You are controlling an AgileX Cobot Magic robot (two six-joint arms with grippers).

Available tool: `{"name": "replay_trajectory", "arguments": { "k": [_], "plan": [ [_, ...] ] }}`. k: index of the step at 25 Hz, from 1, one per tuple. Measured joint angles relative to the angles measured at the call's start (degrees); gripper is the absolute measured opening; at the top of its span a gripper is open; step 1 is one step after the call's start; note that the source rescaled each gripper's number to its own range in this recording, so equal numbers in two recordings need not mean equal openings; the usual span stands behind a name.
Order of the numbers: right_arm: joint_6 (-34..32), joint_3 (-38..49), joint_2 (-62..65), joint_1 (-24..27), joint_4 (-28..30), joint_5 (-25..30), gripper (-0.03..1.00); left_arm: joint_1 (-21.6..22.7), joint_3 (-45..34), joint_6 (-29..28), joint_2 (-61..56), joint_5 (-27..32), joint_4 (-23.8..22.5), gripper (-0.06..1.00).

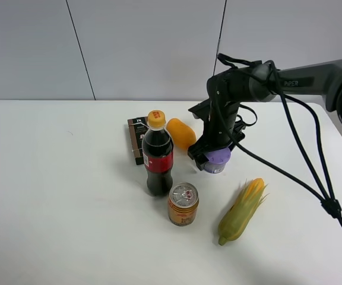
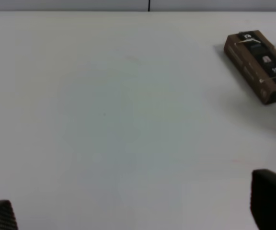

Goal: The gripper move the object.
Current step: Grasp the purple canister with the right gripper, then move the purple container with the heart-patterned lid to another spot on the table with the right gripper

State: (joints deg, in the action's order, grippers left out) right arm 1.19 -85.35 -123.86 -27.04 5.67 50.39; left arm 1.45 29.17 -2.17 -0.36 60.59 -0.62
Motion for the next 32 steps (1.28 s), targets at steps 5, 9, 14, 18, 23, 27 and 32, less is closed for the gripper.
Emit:
{"name": "replay_trajectory", "arguments": {
  "k": [5,9,14,18,23,27,32],
  "plan": [
    [0.0,0.0,0.0,0.0,-0.1,-0.7,0.52,0.0,0.0,0.0,0.0,0.0,0.0,1.00],
    [0.0,0.0,0.0,0.0,0.4,-0.6,0.00,0.0,0.0,0.0,0.0,0.0,0.0,1.00],
    [0.0,0.1,1.4,0.0,4.7,2.6,0.00,0.0,0.0,0.0,0.0,0.0,0.0,1.00],
    [-1.7,0.3,9.9,0.0,11.4,5.9,0.00,0.0,0.0,0.0,0.0,0.0,0.0,1.00],
    [-2.0,-2.2,23.5,-0.4,10.3,5.8,0.00,0.0,0.0,0.0,0.0,0.0,0.0,1.00],
    [-1.2,-9.8,26.6,-3.9,5.7,5.9,0.00,0.0,0.0,0.0,0.0,0.0,0.0,1.00],
    [2.0,-20.2,25.1,-12.1,0.8,5.8,0.00,0.0,0.0,0.0,0.0,0.0,0.0,1.00]
  ]
}}
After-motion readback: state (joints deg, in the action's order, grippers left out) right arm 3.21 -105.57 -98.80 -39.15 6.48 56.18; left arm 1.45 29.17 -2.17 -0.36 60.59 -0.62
